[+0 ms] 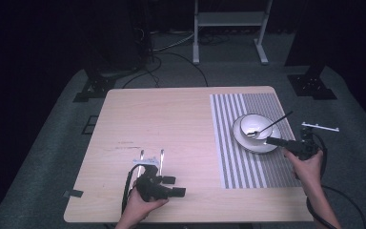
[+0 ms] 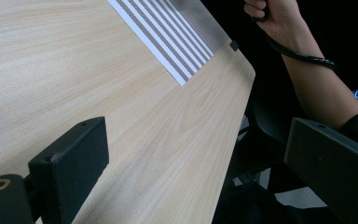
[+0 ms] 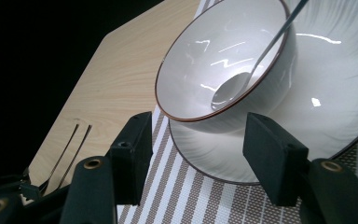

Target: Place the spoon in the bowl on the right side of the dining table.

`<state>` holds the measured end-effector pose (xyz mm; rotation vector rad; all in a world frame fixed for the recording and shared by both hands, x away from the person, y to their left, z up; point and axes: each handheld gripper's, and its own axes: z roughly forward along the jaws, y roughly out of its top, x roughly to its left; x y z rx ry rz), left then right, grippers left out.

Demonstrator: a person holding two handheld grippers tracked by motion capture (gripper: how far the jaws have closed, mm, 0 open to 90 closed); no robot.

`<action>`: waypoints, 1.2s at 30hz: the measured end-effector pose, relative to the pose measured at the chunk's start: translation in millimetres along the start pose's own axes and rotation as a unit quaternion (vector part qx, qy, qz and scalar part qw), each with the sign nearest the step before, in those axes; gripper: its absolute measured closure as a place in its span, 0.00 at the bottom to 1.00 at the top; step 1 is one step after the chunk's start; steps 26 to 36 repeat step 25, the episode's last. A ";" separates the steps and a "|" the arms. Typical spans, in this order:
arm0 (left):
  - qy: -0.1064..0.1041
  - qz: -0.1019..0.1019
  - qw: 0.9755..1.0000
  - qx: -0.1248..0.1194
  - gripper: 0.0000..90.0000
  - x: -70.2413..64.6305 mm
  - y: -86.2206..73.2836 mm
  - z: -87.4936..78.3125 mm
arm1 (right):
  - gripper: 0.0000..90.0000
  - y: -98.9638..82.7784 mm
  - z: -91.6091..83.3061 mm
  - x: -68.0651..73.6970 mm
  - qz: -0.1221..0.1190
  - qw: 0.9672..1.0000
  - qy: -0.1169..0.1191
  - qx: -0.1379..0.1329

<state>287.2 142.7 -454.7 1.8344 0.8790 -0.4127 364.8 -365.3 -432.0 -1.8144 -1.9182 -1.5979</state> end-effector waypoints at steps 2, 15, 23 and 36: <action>0.000 0.000 1.000 0.000 0.05 0.1 0.0 -0.1 | 0.45 -1.5 -0.4 2.2 -0.002 1.000 0.002 0.000; 0.000 0.001 1.000 -0.002 0.05 0.0 0.3 -1.3 | 0.44 -19.1 -2.6 11.4 -0.012 1.000 0.017 0.003; 0.000 0.002 1.000 -0.002 0.05 -0.2 0.5 -1.9 | 0.44 -29.8 -0.1 14.5 -0.012 1.000 0.025 0.009; 0.000 0.001 1.000 -0.003 0.05 -0.4 1.0 -2.2 | 0.43 -34.1 0.4 15.5 -0.012 0.999 0.030 0.009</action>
